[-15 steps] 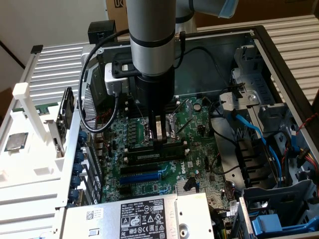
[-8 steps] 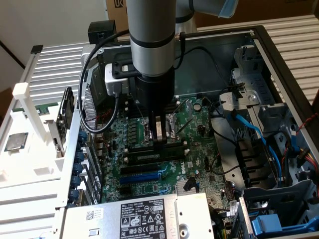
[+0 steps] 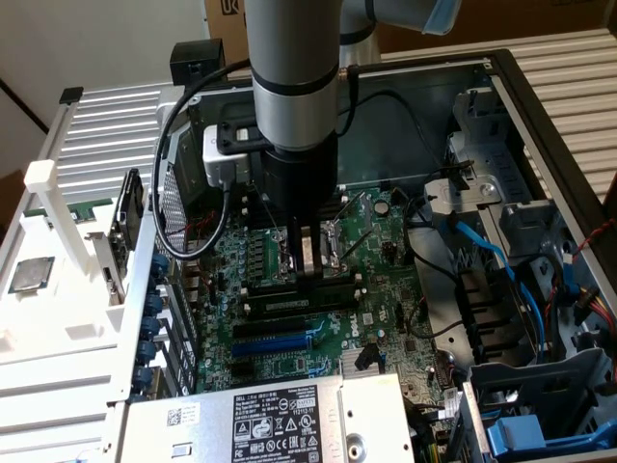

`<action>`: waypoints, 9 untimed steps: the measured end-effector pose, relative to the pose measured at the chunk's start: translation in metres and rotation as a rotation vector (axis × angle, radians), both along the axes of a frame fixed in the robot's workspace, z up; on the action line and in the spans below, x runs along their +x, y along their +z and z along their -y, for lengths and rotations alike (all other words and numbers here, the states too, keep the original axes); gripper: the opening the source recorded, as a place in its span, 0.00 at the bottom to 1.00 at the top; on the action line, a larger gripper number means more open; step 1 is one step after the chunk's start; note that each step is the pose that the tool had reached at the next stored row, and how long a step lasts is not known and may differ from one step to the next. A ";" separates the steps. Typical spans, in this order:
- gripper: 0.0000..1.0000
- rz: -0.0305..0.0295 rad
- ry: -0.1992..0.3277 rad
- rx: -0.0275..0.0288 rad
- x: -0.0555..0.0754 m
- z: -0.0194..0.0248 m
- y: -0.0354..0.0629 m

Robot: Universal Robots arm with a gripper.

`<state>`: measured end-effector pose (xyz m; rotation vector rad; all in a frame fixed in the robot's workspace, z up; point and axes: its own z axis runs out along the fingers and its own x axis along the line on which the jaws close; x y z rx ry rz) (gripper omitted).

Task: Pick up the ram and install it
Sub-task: 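Press down the ram until it locks into place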

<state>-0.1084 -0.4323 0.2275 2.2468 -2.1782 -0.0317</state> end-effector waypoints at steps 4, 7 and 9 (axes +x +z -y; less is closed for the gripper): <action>0.10 -0.0070 -0.001 0.0000 0.000 0.0000 0.0057; 0.10 -0.0108 -0.002 -0.0001 0.000 0.0000 0.0140; 0.10 -0.0120 -0.004 -0.0001 0.000 0.0000 0.0169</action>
